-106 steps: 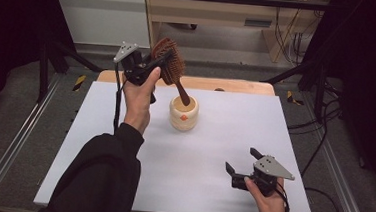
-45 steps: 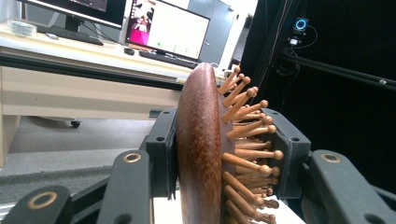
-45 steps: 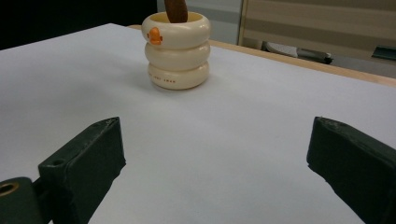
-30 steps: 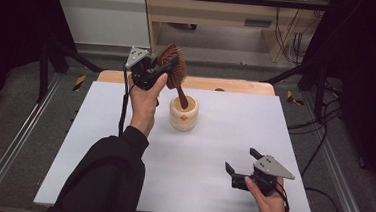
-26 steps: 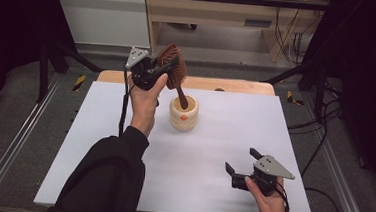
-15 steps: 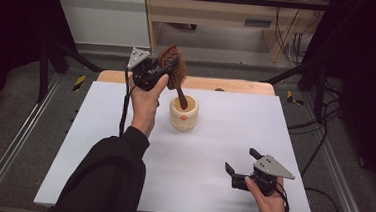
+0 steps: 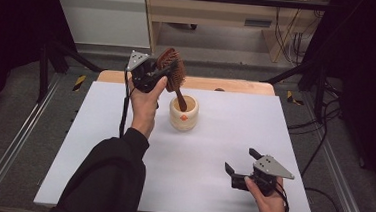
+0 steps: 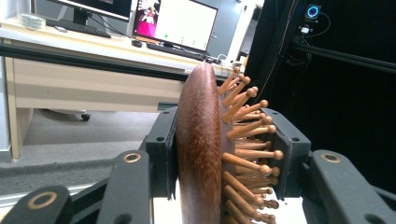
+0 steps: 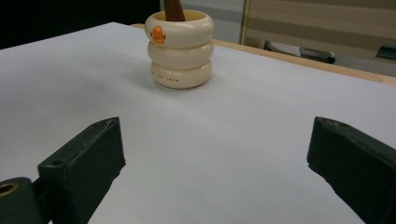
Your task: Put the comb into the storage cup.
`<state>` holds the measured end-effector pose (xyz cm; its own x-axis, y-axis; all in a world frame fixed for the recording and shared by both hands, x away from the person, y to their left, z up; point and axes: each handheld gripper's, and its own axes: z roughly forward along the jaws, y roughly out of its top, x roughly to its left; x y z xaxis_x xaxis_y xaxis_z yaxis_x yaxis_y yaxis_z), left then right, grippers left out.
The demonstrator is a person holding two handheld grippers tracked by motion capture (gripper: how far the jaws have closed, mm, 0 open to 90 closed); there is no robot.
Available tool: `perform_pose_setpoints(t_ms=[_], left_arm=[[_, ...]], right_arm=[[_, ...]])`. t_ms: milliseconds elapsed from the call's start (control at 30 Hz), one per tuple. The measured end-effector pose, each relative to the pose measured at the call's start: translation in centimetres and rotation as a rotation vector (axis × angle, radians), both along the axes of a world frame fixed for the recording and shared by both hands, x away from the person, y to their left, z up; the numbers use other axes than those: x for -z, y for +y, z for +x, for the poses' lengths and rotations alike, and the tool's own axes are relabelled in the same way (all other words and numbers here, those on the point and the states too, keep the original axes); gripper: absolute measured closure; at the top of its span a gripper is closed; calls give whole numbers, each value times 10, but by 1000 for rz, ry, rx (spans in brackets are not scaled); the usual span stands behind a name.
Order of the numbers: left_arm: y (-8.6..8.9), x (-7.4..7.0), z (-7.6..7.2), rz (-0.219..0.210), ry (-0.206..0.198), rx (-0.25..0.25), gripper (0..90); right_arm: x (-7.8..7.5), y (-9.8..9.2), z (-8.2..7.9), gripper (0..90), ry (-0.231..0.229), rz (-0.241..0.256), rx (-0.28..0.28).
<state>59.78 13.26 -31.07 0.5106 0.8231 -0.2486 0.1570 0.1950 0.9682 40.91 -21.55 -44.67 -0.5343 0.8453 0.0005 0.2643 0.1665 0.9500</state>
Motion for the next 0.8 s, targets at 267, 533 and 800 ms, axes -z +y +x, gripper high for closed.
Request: perform_pose_setpoints(t_ms=[267,533,800], left_arm=[[-2,1,0,-2,-4,1,516],[-2,5,1,3,7,0,516],[-2,8,2,5,14,-3,516]], right_arm=[[0,0,0,42,0,-2,-1],[0,0,0,42,1,-3,-5],[1,0,0,42,3,-3,-4]])
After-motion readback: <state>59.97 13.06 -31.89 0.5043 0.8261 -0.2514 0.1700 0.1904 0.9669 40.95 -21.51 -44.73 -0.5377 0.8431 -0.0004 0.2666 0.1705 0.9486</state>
